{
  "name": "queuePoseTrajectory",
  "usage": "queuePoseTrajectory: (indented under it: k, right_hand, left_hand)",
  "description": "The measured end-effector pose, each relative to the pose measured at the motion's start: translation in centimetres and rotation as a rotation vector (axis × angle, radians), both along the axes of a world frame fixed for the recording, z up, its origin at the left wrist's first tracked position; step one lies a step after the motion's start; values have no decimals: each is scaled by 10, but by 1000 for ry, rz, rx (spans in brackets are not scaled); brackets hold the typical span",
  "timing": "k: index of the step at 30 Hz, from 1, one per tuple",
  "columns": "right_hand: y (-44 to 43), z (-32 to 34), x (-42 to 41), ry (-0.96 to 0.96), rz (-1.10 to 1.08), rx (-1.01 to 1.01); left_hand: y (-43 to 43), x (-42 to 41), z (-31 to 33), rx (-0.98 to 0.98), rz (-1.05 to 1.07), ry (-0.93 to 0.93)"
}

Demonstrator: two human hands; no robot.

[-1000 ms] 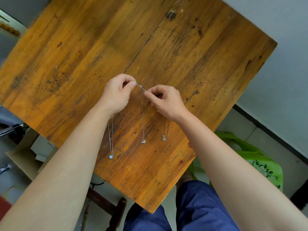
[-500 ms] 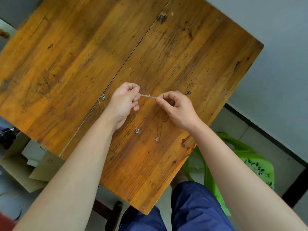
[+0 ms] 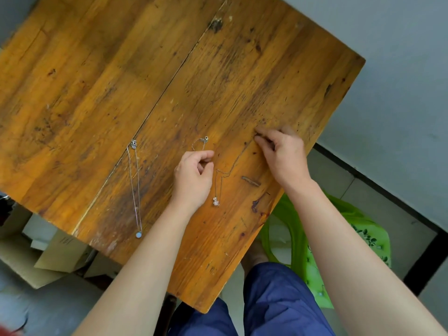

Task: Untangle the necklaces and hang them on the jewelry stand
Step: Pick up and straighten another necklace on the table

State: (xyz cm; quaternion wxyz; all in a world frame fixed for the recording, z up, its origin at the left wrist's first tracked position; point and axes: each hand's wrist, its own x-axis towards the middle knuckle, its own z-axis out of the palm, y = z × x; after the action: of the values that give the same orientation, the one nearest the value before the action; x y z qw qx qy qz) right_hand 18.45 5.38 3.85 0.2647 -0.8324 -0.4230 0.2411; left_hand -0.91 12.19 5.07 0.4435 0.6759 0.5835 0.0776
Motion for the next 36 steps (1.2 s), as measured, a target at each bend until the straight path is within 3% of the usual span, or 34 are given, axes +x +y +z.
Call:
queuePoseTrajectory:
  k: [3,7,14,21,36]
  right_hand:
    - [4,1,4,1,22,-21]
    - [3,6,8,142,7,-86]
    - [-4,24,12,373,-50,-8]
    - [-4,26,16,525,-30,16]
    - [-1,36,19,513,38,-15]
  left_hand:
    - [-2,0,0,6,18,14]
    - [2,3,2,25,5,10]
    - [7,24,-1,55,-208,-54]
    - [13,48,1,-19,-168,-179]
    - [24,54,6,-85,-171,-210]
